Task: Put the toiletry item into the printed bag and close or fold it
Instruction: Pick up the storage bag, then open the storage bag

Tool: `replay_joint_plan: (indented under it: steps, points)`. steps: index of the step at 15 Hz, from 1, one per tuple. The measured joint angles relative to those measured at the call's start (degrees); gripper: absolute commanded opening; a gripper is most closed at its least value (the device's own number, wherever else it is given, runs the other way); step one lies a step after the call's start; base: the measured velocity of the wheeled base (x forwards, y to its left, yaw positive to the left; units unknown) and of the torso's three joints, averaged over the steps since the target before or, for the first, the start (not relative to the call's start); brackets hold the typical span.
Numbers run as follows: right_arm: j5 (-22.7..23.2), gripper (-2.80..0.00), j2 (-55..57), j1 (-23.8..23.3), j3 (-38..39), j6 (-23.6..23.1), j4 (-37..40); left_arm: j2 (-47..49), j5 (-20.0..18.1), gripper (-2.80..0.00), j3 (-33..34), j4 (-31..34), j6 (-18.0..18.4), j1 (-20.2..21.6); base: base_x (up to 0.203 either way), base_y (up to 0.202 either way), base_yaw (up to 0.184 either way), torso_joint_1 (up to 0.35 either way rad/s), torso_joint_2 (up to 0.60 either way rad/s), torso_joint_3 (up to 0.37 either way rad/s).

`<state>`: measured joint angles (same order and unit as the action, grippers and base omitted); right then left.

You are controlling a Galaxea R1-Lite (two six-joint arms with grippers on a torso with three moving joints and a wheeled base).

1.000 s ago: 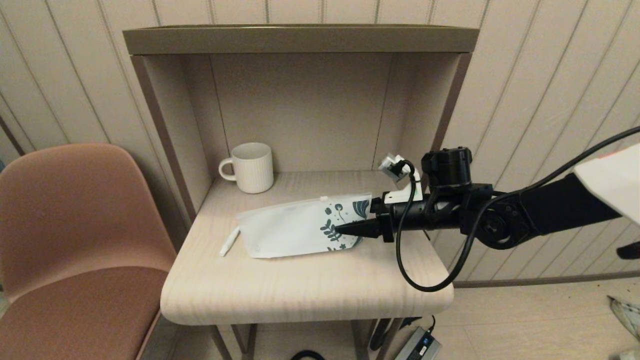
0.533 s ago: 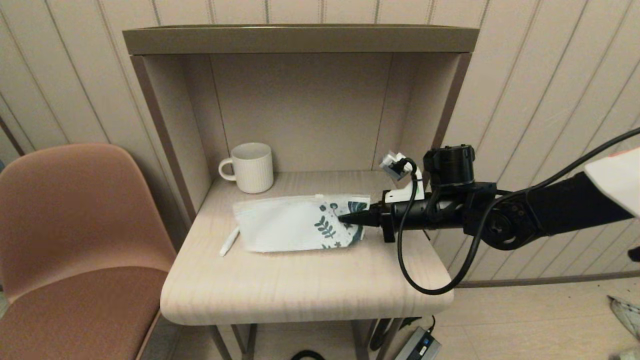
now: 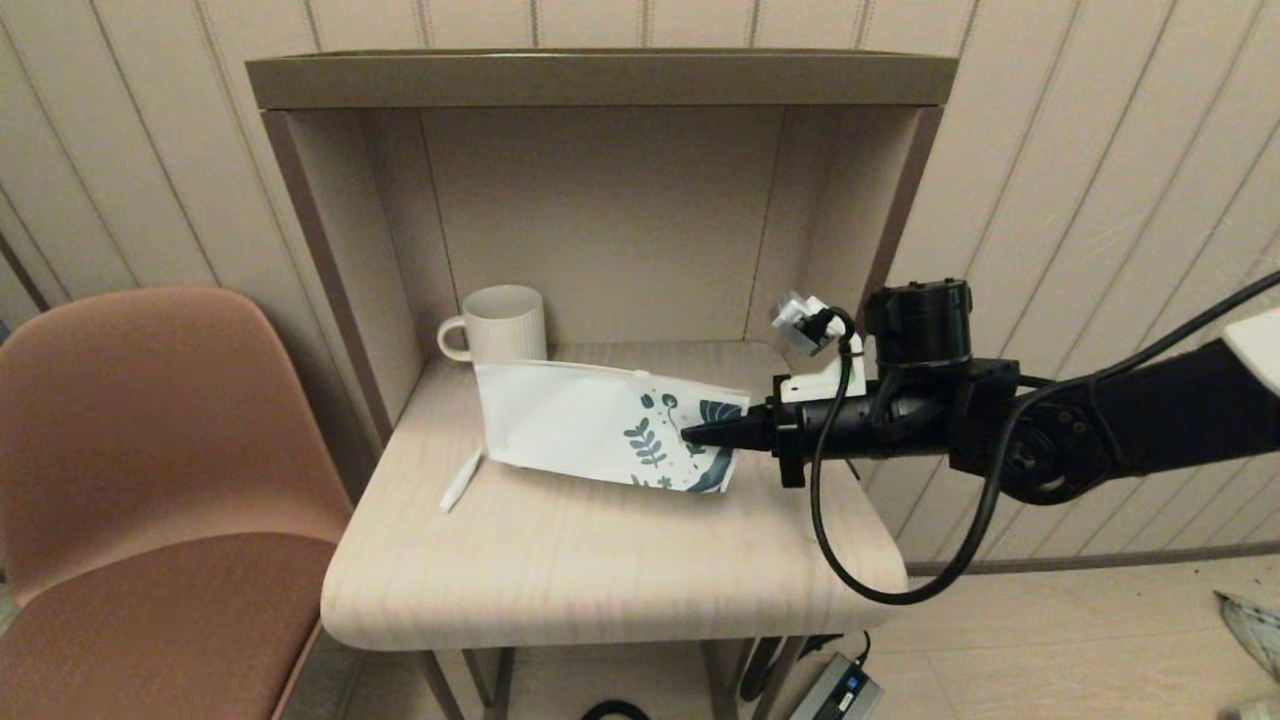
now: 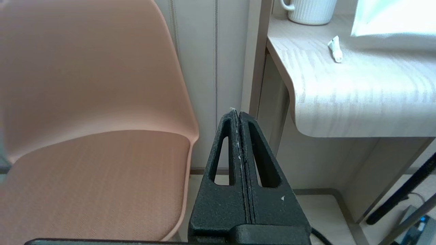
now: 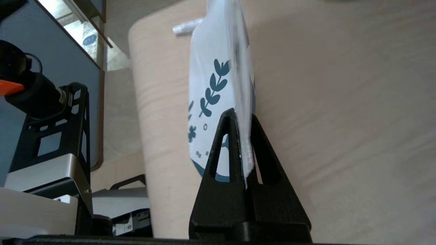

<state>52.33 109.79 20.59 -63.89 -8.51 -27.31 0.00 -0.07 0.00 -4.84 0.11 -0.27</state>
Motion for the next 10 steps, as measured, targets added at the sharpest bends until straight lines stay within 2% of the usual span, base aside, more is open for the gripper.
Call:
replay_joint_plan:
  steps: [2,4,7,10]
  points:
    - [-0.14,-2.80,-2.17,-0.39,0.26,0.24,0.53,0.02,-0.10,-2.80,-0.01,0.81,1.61,0.02,0.000,0.000,0.000,0.000,0.00,0.000]
    - [-0.76,-2.80,-5.74,-1.07,1.01,0.46,2.61,0.74,-2.13,-2.80,-3.75,3.52,1.76,0.05,0.000,0.000,0.000,0.000,0.00,0.000]
    - [-3.11,-2.80,-12.77,-2.33,1.66,0.32,12.56,8.16,-10.37,-2.80,-16.57,9.61,0.87,0.00,0.000,0.000,0.000,0.000,0.00,0.000]
    - [-6.98,-2.80,-19.30,-2.95,0.77,0.05,25.60,24.30,-21.34,-2.80,-29.78,8.84,-1.35,-0.09,0.000,0.000,0.000,0.000,0.00,0.000]
